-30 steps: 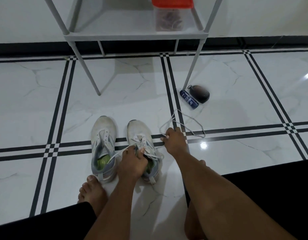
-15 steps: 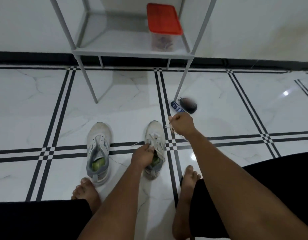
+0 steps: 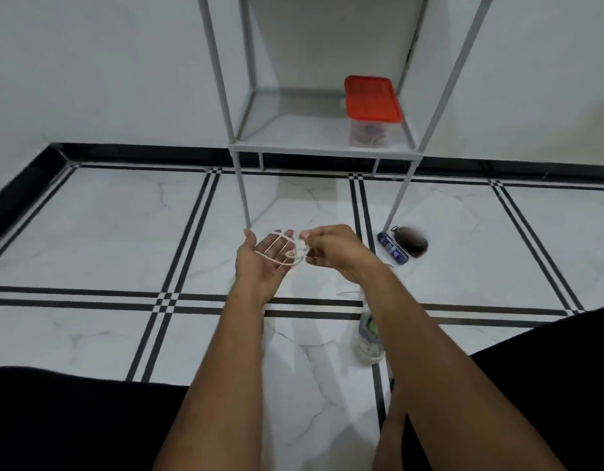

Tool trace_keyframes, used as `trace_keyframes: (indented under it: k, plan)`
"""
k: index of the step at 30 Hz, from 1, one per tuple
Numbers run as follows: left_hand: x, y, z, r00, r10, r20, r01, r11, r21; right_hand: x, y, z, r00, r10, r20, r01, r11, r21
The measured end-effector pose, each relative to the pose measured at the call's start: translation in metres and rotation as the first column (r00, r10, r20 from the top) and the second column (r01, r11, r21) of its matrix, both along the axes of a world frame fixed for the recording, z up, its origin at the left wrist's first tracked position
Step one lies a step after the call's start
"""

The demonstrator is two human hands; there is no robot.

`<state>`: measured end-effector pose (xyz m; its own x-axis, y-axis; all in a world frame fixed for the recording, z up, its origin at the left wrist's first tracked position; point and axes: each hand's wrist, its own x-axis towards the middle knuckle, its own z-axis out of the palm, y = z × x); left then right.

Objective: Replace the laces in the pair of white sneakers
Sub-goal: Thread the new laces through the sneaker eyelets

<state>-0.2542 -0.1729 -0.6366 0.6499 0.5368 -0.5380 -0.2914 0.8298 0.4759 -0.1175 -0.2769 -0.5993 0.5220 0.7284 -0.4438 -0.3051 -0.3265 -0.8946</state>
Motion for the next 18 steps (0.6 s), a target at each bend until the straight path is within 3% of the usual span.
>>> trace_keyframes:
  k: [3,5,9,12,15,17,18]
  plan:
    - [-0.012,0.003,-0.010,0.994,-0.032,-0.106,0.040,0.997,0.068,-0.002,-0.001,-0.027,0.998,-0.054,-0.012,0.053,0.996,-0.075]
    - [-0.014,0.002,-0.022,0.974,-0.138,-0.178,0.157,0.983,0.099,0.000,-0.003,-0.040,0.996,-0.080,-0.029,0.077,0.993,-0.087]
    - [-0.013,-0.009,-0.042,0.767,-0.440,-0.467,0.561,0.813,0.154,0.004,-0.005,-0.061,0.986,-0.158,-0.046,0.151,0.981,-0.123]
    - [-0.011,-0.019,-0.046,0.635,-0.497,-0.591,0.671,0.734,0.104,0.008,-0.012,-0.072,0.980,-0.199,-0.024,0.193,0.967,-0.166]
    - [-0.007,-0.023,-0.047,0.586,-0.506,-0.633,0.711,0.696,0.102,0.015,-0.021,-0.088,0.962,-0.269,-0.055,0.250,0.942,-0.225]
    - [-0.003,-0.022,-0.049,0.556,-0.436,-0.708,0.734,0.657,0.172,0.021,-0.028,-0.103,0.979,-0.168,0.117,0.201,0.903,-0.381]
    - [-0.001,-0.021,-0.048,0.538,-0.389,-0.748,0.751,0.624,0.216,0.023,-0.032,-0.107,0.963,-0.014,0.270,0.152,0.853,-0.499]
